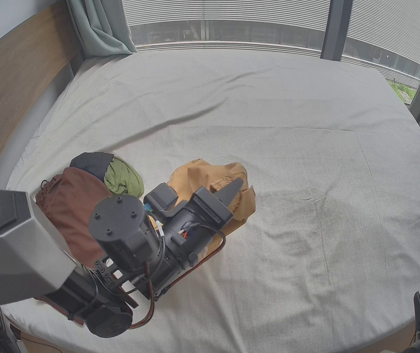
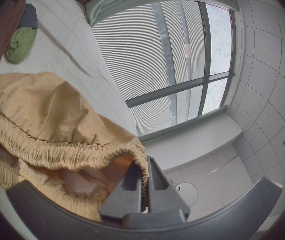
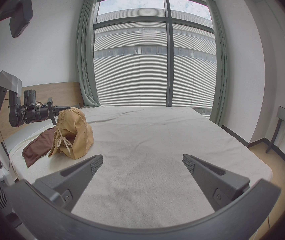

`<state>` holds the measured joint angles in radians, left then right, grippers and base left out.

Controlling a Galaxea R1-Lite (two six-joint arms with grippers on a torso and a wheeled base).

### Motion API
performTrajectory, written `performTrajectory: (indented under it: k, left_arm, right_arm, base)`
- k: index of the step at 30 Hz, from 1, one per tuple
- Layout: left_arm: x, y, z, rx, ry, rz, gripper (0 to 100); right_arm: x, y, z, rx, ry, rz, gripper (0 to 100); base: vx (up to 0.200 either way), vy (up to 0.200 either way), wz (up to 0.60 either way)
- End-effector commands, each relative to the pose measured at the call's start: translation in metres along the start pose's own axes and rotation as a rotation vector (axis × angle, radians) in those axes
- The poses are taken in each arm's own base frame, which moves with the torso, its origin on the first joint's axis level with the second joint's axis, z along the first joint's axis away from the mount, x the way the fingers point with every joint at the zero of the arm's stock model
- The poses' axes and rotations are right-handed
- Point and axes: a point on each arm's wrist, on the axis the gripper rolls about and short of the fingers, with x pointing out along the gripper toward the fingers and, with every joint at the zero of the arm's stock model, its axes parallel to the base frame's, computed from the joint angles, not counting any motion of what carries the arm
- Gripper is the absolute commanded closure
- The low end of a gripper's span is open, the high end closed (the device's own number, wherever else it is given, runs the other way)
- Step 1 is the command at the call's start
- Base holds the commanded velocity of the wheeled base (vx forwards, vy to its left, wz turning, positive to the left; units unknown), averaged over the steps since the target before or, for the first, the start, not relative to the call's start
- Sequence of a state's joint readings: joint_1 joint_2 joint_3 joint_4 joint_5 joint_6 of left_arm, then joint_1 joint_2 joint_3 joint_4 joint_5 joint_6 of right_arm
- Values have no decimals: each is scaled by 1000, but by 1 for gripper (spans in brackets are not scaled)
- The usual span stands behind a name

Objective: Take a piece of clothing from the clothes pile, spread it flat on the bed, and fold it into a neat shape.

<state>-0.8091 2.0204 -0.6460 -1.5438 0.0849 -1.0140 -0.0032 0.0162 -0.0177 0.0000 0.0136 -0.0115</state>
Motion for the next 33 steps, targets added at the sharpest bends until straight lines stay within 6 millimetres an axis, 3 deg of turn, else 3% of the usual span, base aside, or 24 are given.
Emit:
performTrajectory:
  k: [1, 10, 25, 33]
  left_arm:
    - [8, 0, -15, -5, 49, -24, 100]
    - [28, -5, -37, -17, 89, -86, 100]
    - [35, -10, -56, -21, 146, -85, 100]
    - [45, -33, -63, -36, 165, -156, 100]
  right_arm:
    - [0, 0, -5, -1, 0, 0, 0]
    - [0, 0, -5, -1, 0, 0, 0]
    - [0, 0, -5, -1, 0, 0, 0]
    - [0, 0, -5, -1, 0, 0, 0]
  base:
    - [0, 0, 0]
    - [0, 0, 0]
    - [0, 0, 0]
    - [0, 0, 0]
